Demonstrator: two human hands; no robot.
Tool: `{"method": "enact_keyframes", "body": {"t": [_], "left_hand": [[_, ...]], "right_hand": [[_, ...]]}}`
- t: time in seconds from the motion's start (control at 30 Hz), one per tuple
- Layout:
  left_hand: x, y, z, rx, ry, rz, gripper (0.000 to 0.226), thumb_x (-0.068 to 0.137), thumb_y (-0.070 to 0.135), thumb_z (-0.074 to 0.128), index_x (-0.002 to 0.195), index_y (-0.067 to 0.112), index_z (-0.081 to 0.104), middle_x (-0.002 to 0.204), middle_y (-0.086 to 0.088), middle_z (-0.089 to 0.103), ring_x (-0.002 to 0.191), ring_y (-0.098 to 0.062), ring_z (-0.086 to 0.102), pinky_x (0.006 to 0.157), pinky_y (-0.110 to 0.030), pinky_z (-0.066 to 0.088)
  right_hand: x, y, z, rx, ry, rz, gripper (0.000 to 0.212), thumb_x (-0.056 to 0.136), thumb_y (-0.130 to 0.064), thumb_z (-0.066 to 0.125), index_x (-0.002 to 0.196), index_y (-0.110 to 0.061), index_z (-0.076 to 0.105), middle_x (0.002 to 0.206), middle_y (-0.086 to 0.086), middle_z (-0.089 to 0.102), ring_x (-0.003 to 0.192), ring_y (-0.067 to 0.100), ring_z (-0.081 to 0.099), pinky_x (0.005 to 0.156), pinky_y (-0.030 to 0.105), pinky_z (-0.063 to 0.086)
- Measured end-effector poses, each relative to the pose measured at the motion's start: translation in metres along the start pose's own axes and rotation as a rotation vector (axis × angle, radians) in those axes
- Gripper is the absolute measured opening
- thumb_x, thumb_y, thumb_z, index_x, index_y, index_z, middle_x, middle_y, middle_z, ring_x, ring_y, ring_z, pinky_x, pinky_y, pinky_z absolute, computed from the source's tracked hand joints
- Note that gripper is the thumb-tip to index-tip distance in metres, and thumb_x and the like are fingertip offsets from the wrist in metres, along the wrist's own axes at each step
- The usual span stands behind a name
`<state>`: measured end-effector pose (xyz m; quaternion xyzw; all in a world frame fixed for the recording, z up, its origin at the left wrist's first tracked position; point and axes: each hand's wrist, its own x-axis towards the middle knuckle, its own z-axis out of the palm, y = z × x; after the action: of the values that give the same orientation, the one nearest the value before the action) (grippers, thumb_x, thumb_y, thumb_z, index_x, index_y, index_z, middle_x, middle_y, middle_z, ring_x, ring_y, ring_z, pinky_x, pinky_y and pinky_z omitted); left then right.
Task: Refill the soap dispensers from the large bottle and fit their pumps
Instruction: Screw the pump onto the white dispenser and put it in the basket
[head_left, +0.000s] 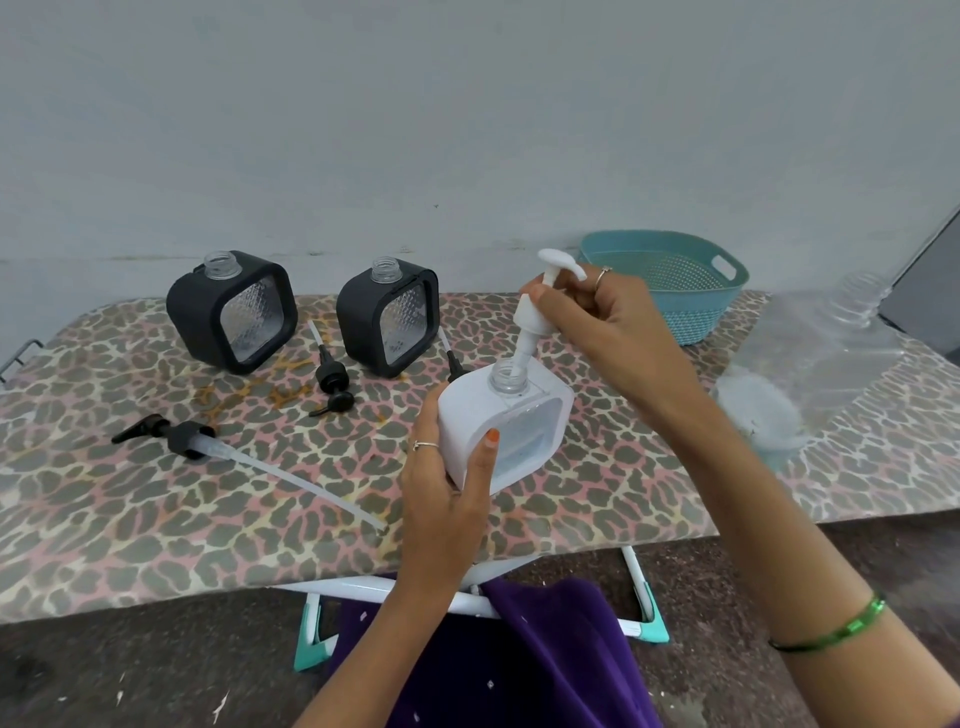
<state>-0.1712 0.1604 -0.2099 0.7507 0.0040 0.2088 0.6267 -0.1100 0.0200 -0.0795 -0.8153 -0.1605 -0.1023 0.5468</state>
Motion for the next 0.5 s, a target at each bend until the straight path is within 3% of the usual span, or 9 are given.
{"method": "enact_keyframes", "body": {"t": [0.13,0.3,0.5], "left_hand": [[0.0002,0.0002,-0.0001,0.003,0.001,0.008,0.068,0.089,0.057,0.053,0.146,0.024,0.038,0.132,0.005,0.056,0.121,-0.018,0.056,0.092,-0.049,0.054],[0.0004,-0.0005,0.0001,-0.007,0.006,-0.006,0.072,0.087,0.061,0.053,0.147,0.025,0.037,0.133,0.006,0.055,0.122,-0.018,0.056,0.092,-0.050,0.054],[-0.0002,-0.0015,0.0003,-0.001,-0.002,-0.002,0.071,0.087,0.060,0.054,0.146,0.024,0.038,0.134,0.005,0.056,0.123,-0.018,0.056,0.094,-0.048,0.053]], "right_hand": [[0.0020,-0.0007,0.0013,-0.030,-0.037,-0.017,0.026,0.094,-0.028,0.058,0.097,-0.005,0.070,0.079,0.032,0.055,0.063,0.018,0.039,0.062,0.029,0.034],[0.0034,-0.0018,0.0017,-0.039,-0.048,-0.014,0.026,0.095,-0.024,0.057,0.090,-0.001,0.067,0.062,0.011,0.039,0.050,0.007,0.029,0.049,0.017,0.027],[0.0030,-0.0031,0.0020,-0.092,-0.080,-0.053,0.027,0.095,-0.026,0.057,0.094,-0.003,0.069,0.068,0.023,0.047,0.052,0.007,0.032,0.052,0.019,0.028]]}}
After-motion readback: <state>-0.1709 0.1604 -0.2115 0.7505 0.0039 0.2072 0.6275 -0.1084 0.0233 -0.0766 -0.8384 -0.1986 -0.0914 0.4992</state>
